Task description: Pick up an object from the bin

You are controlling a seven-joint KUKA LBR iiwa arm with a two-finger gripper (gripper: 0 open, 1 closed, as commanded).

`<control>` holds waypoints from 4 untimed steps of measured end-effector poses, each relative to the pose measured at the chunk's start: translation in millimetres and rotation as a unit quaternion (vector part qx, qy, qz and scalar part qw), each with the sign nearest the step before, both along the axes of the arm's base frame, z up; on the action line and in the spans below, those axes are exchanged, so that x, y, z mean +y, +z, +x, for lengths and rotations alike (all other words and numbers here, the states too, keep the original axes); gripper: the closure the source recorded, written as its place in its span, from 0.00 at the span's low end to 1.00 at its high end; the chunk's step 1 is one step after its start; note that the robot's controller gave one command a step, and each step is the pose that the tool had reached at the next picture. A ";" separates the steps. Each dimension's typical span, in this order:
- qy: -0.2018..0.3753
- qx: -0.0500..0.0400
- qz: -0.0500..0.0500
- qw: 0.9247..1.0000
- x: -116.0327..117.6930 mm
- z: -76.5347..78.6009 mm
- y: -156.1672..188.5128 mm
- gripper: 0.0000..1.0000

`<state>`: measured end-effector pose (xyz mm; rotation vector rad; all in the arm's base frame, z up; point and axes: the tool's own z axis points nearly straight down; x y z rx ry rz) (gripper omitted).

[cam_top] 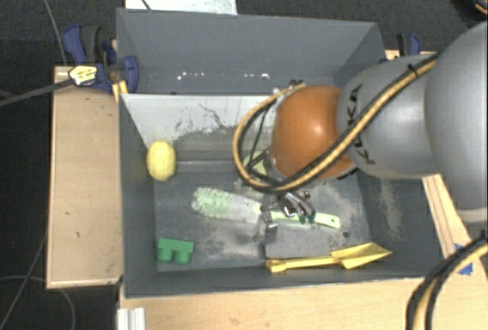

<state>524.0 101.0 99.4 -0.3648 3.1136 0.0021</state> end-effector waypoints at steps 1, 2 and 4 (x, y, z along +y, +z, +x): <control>-0.103 -0.004 0.001 0.995 36.7 -14.1 58.6 0.00; -0.037 0.003 0.000 0.999 46.2 -1.0 0.9 0.00; -0.099 0.001 0.001 0.995 35.7 1.4 -29.0 1.00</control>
Offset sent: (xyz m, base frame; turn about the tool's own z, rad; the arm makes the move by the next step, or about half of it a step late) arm -0.0012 0.0459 0.0006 0.0731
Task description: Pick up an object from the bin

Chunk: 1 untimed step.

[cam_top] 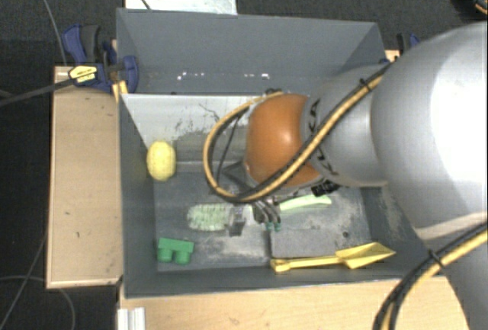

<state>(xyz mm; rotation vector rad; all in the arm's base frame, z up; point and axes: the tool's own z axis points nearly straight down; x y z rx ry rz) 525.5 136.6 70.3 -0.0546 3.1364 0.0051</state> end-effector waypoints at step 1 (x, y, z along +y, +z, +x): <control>0.000 0.000 0.000 1.000 -0.1 -0.2 0.4 1.00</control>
Offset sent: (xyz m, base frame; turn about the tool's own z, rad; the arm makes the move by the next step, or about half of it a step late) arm 0.0000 -0.0002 0.0616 0.0003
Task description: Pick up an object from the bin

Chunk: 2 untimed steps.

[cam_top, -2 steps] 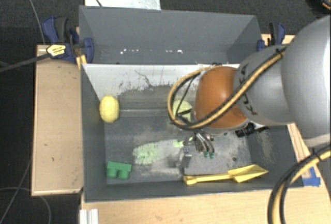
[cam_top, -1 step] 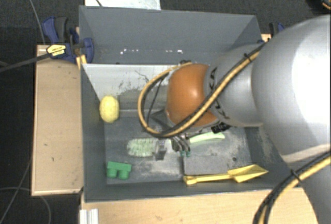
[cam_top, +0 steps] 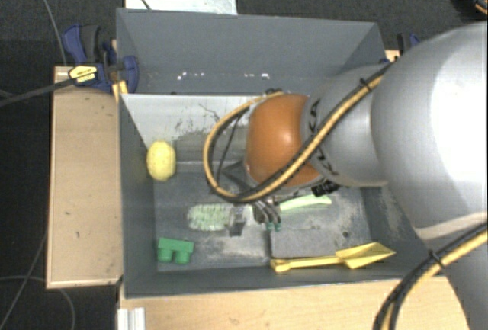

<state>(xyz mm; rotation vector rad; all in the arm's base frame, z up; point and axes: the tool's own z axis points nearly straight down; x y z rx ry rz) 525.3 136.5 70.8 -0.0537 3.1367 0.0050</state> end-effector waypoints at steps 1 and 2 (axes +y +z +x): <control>0.000 0.002 0.000 1.000 -0.3 -1.2 39.0 1.00; 0.000 -0.001 0.001 1.000 0.1 0.6 62.7 1.00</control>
Offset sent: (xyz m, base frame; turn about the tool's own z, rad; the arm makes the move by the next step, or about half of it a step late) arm -0.0025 -0.0005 0.0448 0.0001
